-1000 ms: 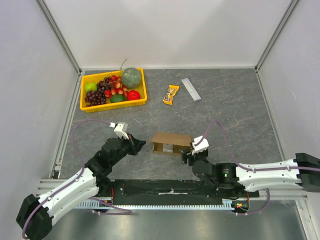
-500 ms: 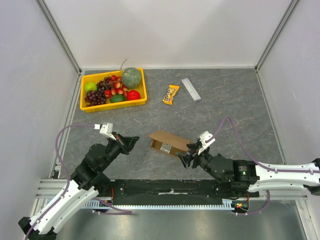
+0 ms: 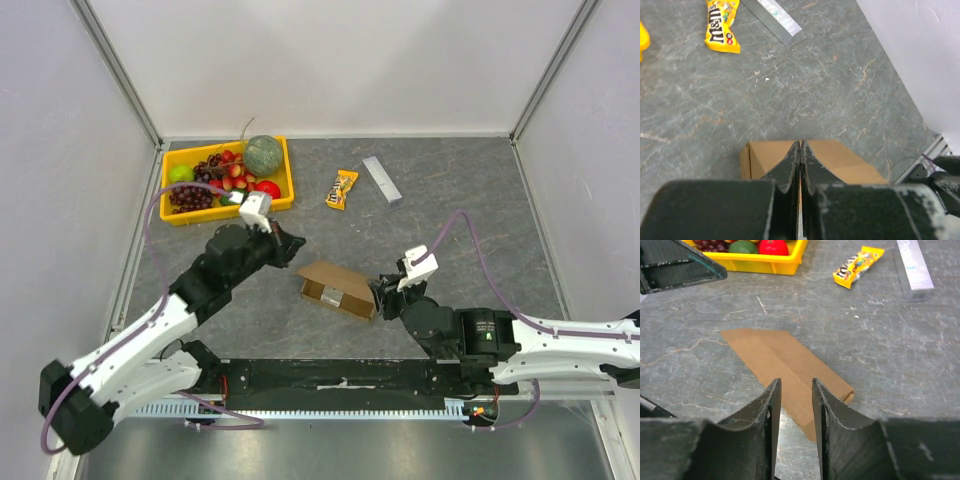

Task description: Fold the paper box

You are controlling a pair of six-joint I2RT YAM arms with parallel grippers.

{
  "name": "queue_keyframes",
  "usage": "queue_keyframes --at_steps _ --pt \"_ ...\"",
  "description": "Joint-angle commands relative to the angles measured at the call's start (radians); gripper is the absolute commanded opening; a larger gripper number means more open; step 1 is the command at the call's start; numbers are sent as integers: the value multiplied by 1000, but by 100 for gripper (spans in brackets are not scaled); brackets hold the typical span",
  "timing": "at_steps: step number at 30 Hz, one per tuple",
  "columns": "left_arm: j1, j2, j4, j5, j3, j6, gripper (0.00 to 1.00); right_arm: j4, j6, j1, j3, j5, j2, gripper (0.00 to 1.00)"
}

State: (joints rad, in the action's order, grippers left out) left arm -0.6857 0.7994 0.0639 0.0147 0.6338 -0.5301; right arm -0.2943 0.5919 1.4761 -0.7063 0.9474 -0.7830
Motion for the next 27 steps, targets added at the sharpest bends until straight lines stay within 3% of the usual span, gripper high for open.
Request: queue_keyframes --at_steps 1,7,14,27 --pt "2 197 -81 -142 170 136 2 -143 146 -45 -58 44 -1 36" --pt "28 466 -44 -200 296 179 3 -364 281 -235 -116 -152 -122 27" --pt "41 632 -10 -254 348 214 2 -407 357 -332 -75 -242 -237 23" --pt "40 503 -102 -285 104 170 2 -266 381 -442 136 -453 -222 18"
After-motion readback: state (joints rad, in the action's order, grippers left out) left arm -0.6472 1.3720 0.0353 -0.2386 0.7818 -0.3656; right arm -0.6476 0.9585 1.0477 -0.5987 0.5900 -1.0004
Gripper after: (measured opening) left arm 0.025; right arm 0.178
